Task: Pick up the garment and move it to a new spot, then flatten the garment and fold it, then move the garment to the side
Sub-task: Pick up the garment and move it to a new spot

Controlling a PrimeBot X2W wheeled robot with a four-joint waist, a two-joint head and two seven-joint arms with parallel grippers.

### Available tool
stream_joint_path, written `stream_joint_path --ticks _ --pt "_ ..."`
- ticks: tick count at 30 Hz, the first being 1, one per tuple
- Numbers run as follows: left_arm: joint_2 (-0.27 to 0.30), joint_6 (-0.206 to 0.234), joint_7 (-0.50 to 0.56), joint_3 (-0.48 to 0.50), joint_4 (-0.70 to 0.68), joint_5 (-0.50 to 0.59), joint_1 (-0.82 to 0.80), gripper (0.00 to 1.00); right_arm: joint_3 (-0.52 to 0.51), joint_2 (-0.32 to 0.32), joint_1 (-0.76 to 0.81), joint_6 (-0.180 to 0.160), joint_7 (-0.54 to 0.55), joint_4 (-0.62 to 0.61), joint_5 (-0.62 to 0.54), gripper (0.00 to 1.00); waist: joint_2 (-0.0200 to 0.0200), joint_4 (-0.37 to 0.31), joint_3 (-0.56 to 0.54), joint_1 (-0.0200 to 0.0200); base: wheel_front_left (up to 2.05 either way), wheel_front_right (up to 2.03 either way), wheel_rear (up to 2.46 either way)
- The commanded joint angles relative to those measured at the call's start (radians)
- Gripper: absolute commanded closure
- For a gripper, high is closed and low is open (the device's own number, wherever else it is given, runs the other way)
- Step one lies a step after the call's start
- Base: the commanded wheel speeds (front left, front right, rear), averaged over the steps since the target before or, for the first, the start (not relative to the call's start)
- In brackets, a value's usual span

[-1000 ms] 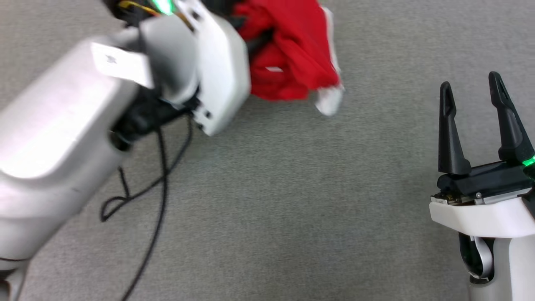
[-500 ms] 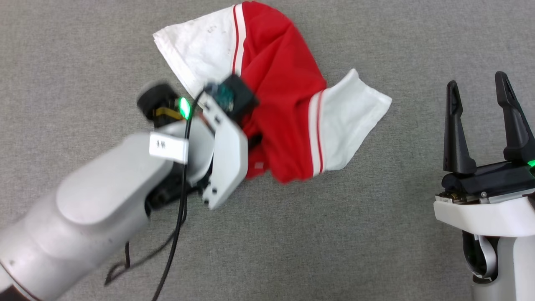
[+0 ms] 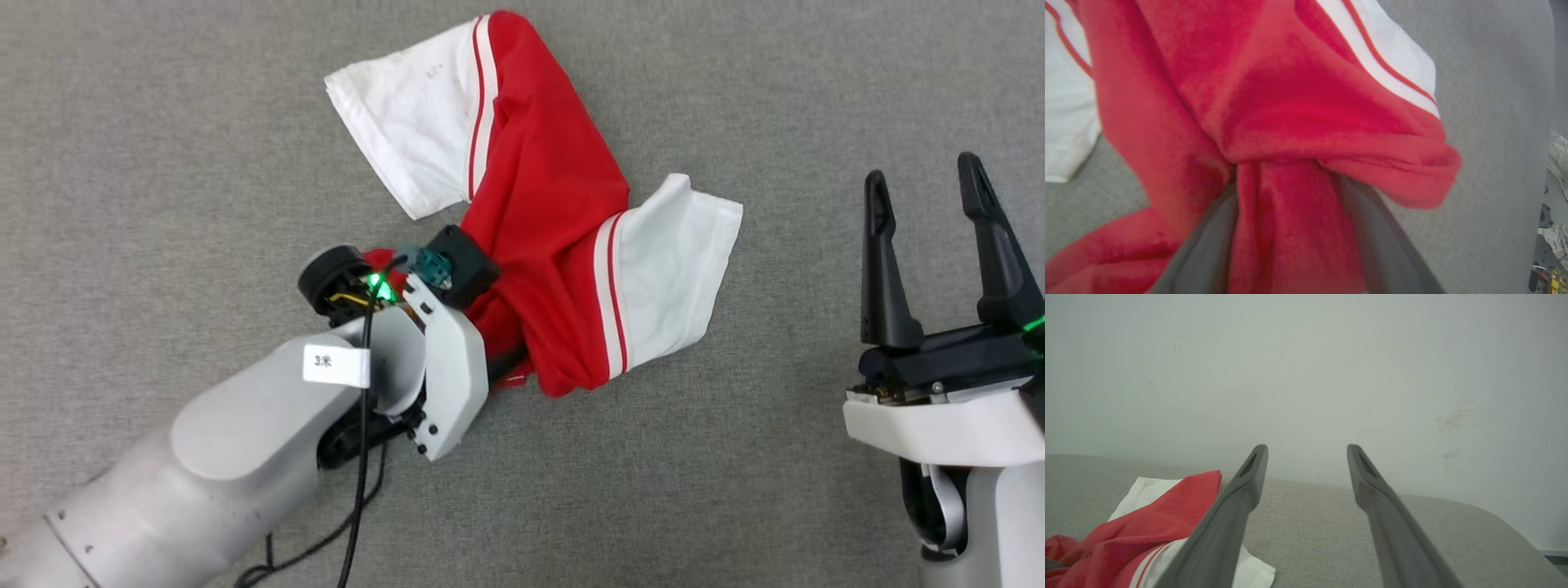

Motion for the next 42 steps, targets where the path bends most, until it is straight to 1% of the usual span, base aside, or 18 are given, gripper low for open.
stream_joint_path --ticks 1,4,7,11,12,15,19,21,24,26,29,33,35,37,42 --pt "-0.007 0.011 -0.03 0.006 0.007 0.007 0.027 0.0 -0.001 0.003 0.017 -0.001 -0.002 0.004 -0.001 0.0 0.0 0.006 -0.02 0.0 0.0 0.0 0.0" --pt "-0.017 0.041 -0.126 0.049 -0.02 0.003 0.047 0.0 -0.003 0.003 0.033 -0.001 -0.002 0.011 -0.005 0.0 0.0 0.015 -0.052 0.0 0.0 0.0 0.0" --pt "-0.01 0.092 -0.228 0.089 -0.047 0.012 0.087 0.0 -0.004 0.003 0.053 -0.001 -0.002 0.018 -0.005 0.0 0.0 0.027 -0.085 0.0 0.0 0.0 0.0" --pt "0.009 0.181 -0.349 0.132 -0.077 0.046 0.142 0.0 -0.007 0.003 0.079 -0.001 -0.002 0.03 -0.01 0.0 0.0 0.047 -0.125 0.0 0.0 0.0 0.0" --pt "0.02 0.244 -0.437 0.161 -0.092 0.057 0.198 0.0 -0.012 0.003 0.099 -0.001 -0.002 0.039 -0.011 0.0 0.0 0.064 -0.153 0.0 0.0 0.0 0.0" --pt "0.024 0.297 -0.518 0.194 -0.089 0.055 0.258 0.0 -0.013 0.003 0.116 -0.001 -0.002 0.051 -0.006 0.0 0.0 0.081 -0.18 0.0 0.0 0.0 0.0" --pt "0.028 0.366 -0.574 0.248 -0.08 0.079 0.332 0.0 -0.02 0.003 0.138 -0.001 -0.002 0.07 0.008 0.0 0.0 0.1 -0.205 0.0 0.0 0.0 0.0" --pt "0.026 0.412 -0.583 0.288 -0.085 0.11 0.372 0.0 -0.029 0.003 0.15 -0.001 -0.002 0.082 0.015 0.0 0.0 0.108 -0.218 0.0 0.0 0.0 0.0" --pt "0.006 0.464 -0.586 0.397 -0.132 0.177 0.447 0.0 -0.046 0.002 0.167 -0.001 -0.002 0.107 0.046 0.0 0.0 0.119 -0.233 0.0 0.0 0.0 0.0" --pt "-0.008 0.486 -0.586 0.468 -0.159 0.232 0.516 0.0 -0.051 0.003 0.174 -0.001 -0.002 0.116 0.046 0.0 0.0 0.125 -0.243 0.0 0.0 0.0 0.0" --pt "-0.049 0.502 -0.586 0.582 -0.206 0.313 0.606 0.0 -0.058 0.002 0.188 -0.001 -0.002 0.133 0.054 0.0 0.0 0.132 -0.258 0.0 0.0 0.0 0.0" --pt "-0.105 0.478 -0.586 0.705 -0.231 0.407 0.719 0.0 -0.058 0.002 0.205 -0.001 -0.002 0.15 0.063 0.0 0.0 0.137 -0.278 0.0 0.0 0.0 0.0" --pt "-0.142 0.466 -0.586 0.755 -0.241 0.449 0.766 0.0 -0.059 0.002 0.214 -0.001 -0.002 0.158 0.066 0.0 0.0 0.138 -0.289 0.0 0.0 0.0 0.0" --pt "-0.174 0.447 -0.586 0.808 -0.246 0.484 0.809 0.0 -0.057 0.002 0.222 -0.001 -0.002 0.167 0.072 0.0 0.0 0.137 -0.297 0.0 0.0 0.0 0.0" --pt "-0.255 0.367 -0.586 0.924 -0.245 0.559 0.891 0.0 -0.058 0.002 0.235 -0.001 -0.002 0.183 0.083 0.0 0.0 0.133 -0.316 0.0 0.0 0.0 0.0"
